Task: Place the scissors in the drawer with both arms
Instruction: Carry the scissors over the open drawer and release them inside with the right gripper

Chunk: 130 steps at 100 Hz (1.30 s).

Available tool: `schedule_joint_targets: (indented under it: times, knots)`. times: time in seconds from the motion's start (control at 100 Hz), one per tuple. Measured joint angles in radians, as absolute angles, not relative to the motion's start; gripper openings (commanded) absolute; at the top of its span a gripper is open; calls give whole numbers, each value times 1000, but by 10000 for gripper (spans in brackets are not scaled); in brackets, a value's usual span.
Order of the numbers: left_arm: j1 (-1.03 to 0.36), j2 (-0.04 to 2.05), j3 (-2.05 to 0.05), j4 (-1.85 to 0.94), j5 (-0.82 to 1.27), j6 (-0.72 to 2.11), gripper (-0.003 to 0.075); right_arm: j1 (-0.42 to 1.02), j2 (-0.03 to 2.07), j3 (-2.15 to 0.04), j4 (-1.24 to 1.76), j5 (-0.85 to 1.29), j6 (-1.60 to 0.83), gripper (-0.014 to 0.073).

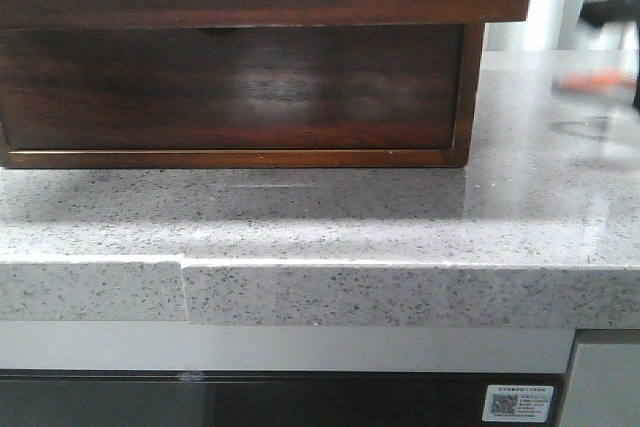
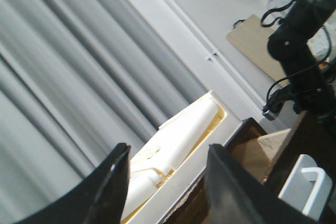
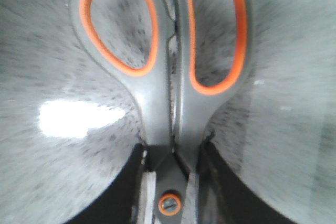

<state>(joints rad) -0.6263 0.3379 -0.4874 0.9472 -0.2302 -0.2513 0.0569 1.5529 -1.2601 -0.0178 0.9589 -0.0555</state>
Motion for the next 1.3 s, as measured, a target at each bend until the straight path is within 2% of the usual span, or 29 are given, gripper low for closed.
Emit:
schedule_joint_targets:
  times: [0.14, 0.32, 0.57, 0.93, 1.3]
  knots:
    - [-626, 253, -487, 850, -95, -252, 251, 57, 1425, -1285, 0, 959, -97, -74]
    - [-626, 189, -487, 788, 24, -253, 249, 98, 1262, -1319, 27, 920, -163, -74]
    - [-629, 183, -487, 726, 56, -255, 249, 338, 1170, -1427, 29, 897, -289, -74]
    - [-629, 183, -487, 720, 66, -255, 242, 710, 1207, -1464, 11, 726, -578, -74]
    - [-629, 183, -487, 720, 67, -257, 242, 820, 1448, -1464, -96, 669, -640, -74]
